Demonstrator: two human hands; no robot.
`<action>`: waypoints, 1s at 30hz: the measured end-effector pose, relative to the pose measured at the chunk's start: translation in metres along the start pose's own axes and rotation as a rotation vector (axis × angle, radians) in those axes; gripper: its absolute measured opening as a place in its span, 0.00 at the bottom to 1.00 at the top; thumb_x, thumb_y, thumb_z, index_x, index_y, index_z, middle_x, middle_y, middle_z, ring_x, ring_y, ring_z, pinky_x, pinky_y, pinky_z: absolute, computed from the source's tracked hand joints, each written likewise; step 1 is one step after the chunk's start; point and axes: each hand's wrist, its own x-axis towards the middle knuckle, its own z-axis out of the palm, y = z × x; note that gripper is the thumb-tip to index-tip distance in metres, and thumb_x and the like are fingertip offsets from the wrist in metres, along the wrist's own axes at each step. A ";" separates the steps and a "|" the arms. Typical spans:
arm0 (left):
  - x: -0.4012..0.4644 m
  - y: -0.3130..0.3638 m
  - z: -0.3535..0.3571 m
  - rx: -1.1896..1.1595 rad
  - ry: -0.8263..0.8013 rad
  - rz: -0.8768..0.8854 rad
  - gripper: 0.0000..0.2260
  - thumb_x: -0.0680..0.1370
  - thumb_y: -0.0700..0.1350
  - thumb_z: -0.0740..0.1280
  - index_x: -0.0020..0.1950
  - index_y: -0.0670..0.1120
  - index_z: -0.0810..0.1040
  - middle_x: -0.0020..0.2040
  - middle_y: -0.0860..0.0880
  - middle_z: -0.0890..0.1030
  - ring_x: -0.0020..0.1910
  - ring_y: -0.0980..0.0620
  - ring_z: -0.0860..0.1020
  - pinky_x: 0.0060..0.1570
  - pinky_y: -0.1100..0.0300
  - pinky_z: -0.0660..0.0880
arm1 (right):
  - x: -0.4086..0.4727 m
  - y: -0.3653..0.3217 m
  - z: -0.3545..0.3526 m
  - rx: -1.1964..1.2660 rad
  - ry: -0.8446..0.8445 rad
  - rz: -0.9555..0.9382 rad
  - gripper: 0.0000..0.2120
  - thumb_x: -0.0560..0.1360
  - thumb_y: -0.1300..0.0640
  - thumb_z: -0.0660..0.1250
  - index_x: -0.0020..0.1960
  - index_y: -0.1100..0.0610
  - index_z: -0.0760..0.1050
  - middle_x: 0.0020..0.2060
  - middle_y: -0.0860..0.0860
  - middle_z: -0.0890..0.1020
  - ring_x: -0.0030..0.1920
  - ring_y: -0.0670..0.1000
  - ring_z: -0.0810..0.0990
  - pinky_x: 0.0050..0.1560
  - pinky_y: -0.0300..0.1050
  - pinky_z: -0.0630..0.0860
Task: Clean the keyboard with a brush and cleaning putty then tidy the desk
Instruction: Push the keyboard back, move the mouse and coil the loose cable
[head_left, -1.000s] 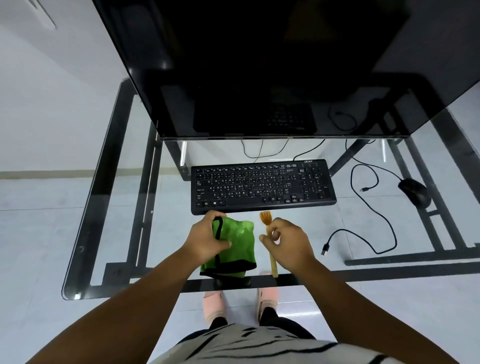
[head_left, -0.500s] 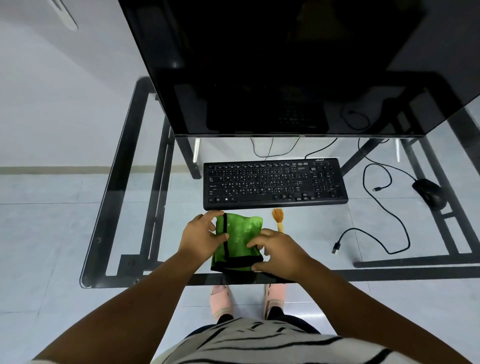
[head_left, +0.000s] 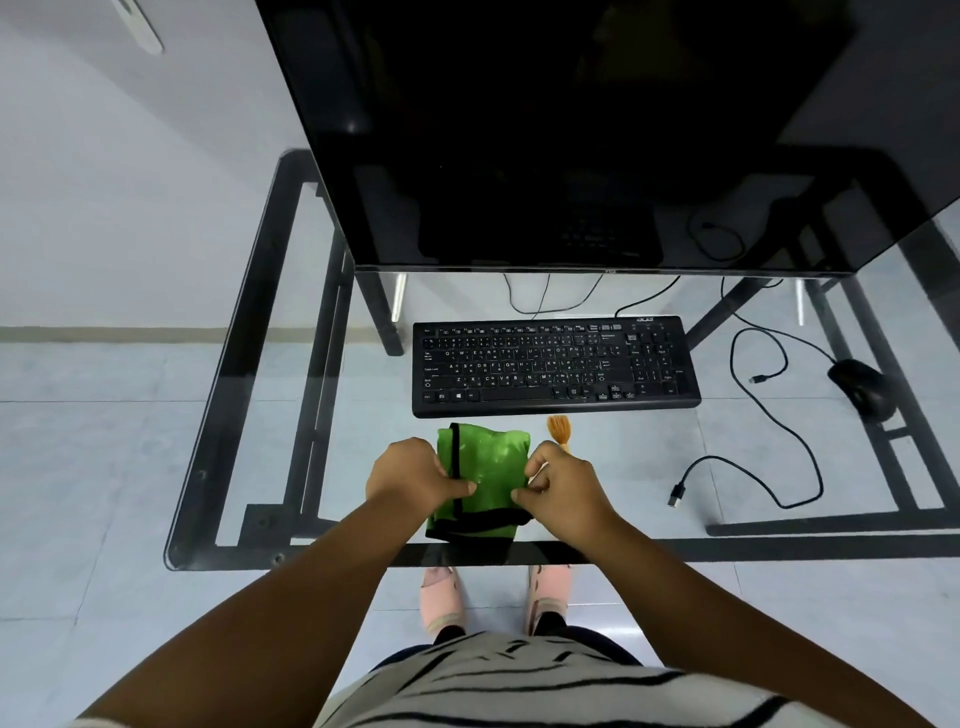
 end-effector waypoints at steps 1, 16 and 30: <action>0.001 0.002 -0.002 0.022 -0.022 -0.006 0.20 0.60 0.61 0.78 0.36 0.48 0.79 0.36 0.52 0.81 0.38 0.53 0.79 0.34 0.60 0.74 | 0.001 -0.002 0.000 0.078 0.009 0.055 0.12 0.69 0.60 0.74 0.42 0.54 0.71 0.33 0.52 0.82 0.32 0.49 0.80 0.38 0.42 0.77; 0.001 0.005 -0.029 -0.311 -0.273 -0.014 0.08 0.67 0.38 0.77 0.36 0.41 0.78 0.28 0.43 0.80 0.25 0.52 0.78 0.31 0.62 0.77 | 0.006 -0.016 -0.011 0.583 -0.215 0.339 0.14 0.71 0.72 0.71 0.42 0.59 0.68 0.34 0.57 0.76 0.32 0.50 0.81 0.38 0.45 0.82; 0.002 -0.035 -0.006 0.215 0.145 0.658 0.24 0.73 0.51 0.70 0.69 0.54 0.71 0.67 0.52 0.73 0.62 0.48 0.72 0.60 0.51 0.71 | -0.006 -0.007 0.000 -0.181 0.170 -0.184 0.16 0.73 0.54 0.72 0.59 0.53 0.73 0.46 0.48 0.75 0.40 0.46 0.73 0.41 0.41 0.68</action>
